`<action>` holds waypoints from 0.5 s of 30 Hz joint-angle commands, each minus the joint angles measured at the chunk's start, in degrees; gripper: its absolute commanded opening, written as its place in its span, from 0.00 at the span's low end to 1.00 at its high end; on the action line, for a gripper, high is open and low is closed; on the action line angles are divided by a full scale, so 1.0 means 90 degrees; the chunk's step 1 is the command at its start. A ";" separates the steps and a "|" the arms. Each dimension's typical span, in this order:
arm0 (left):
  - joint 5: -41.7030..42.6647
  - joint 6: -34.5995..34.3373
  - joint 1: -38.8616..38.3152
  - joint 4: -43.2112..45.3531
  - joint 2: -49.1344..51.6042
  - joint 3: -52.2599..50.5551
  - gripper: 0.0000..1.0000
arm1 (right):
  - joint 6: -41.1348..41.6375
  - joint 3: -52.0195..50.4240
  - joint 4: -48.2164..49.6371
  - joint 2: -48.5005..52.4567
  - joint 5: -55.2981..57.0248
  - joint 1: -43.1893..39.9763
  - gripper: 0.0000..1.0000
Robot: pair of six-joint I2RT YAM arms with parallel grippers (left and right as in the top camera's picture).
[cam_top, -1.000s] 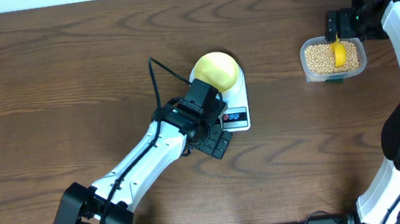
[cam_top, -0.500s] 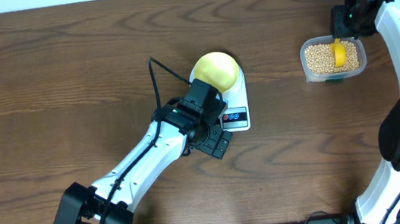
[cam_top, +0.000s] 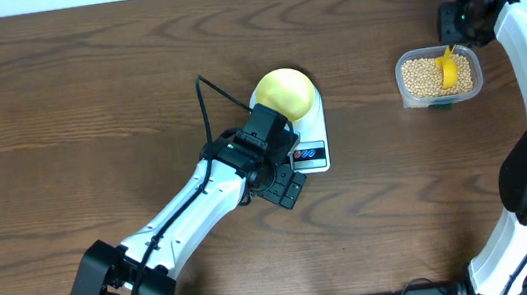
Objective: Scoop item into bowl and weigh 50g on scale
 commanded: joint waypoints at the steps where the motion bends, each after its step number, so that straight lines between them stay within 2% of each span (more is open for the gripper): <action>1: -0.0068 0.0112 -0.0002 -0.0017 0.0019 0.0126 0.98 | -0.0024 -0.0134 0.0061 0.0029 -0.0211 0.0012 0.38; 8: -0.0068 0.0112 -0.0002 -0.0017 0.0019 0.0126 0.98 | -0.0027 -0.0719 0.0296 0.0029 -0.0228 0.0015 0.37; 12: -0.0068 0.0112 -0.0002 -0.0017 0.0019 0.0126 0.98 | -0.0199 -0.0993 0.0335 0.0029 -0.0073 0.0012 0.26; 15: -0.0068 0.0112 -0.0002 -0.0017 0.0019 0.0126 0.98 | -0.0197 -0.1008 0.0342 0.0029 0.0216 0.0012 0.24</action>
